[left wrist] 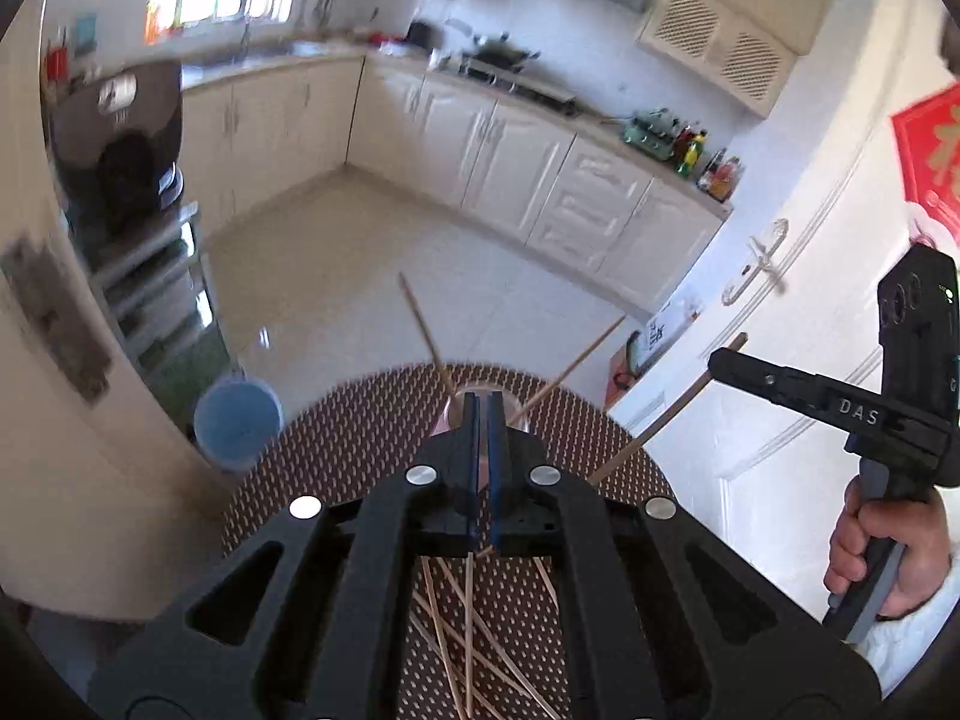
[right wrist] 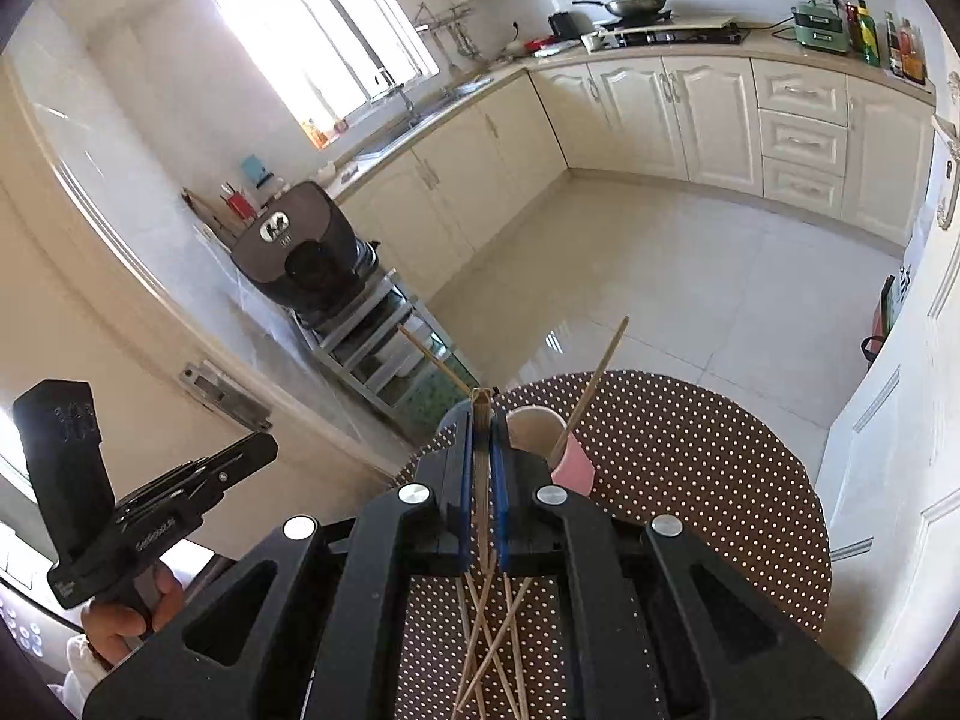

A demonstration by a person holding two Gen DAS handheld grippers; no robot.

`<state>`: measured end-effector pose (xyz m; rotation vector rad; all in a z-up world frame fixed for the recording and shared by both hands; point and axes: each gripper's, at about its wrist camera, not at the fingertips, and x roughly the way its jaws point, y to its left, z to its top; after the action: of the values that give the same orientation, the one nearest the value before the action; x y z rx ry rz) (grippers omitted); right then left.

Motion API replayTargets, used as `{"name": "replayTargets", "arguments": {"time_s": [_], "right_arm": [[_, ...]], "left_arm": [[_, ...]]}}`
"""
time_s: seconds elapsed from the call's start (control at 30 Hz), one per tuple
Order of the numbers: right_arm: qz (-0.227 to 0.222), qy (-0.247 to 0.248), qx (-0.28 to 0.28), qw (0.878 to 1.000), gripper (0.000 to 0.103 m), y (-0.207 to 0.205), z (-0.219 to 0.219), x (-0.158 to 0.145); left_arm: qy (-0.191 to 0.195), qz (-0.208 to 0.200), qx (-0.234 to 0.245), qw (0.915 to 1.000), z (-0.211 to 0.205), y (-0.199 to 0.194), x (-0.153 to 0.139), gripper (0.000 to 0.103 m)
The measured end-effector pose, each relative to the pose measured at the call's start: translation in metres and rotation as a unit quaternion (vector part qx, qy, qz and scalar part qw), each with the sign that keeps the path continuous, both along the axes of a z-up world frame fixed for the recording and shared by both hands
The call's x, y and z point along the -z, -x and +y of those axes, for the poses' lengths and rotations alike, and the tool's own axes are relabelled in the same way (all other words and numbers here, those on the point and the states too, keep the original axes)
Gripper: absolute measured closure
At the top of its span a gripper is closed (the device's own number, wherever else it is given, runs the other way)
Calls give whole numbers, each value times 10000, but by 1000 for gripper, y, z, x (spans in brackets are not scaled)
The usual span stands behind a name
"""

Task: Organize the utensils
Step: 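Open the left tool over the pink cup while the right tool grasps a chopstick, then grasp another chopstick with the left tool while the right tool holds its chopstick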

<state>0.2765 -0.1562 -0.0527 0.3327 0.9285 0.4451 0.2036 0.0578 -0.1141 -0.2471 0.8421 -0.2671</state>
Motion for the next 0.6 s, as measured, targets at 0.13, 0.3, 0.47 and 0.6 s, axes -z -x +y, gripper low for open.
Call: {"name": "replayTargets", "arguments": {"time_s": [0.13,0.3,0.47,0.6], "right_arm": [[268,-2,-21,9996,98,-7,5,22],[745,-123,-12,9971,98,-17,3,58],[1162,-246,79,9929,98,-26,-2,88],[1505,-497,280,9870,98,-37,-15,114]], "left_arm": [[-90,445,-197,9988,10,-4,28,99],[-278,1129,-197,9930,16,-15,73,99],[-456,1644,-23,9853,9,-25,113,99],[-679,1961,134,9781,-1,-39,142,99]]}}
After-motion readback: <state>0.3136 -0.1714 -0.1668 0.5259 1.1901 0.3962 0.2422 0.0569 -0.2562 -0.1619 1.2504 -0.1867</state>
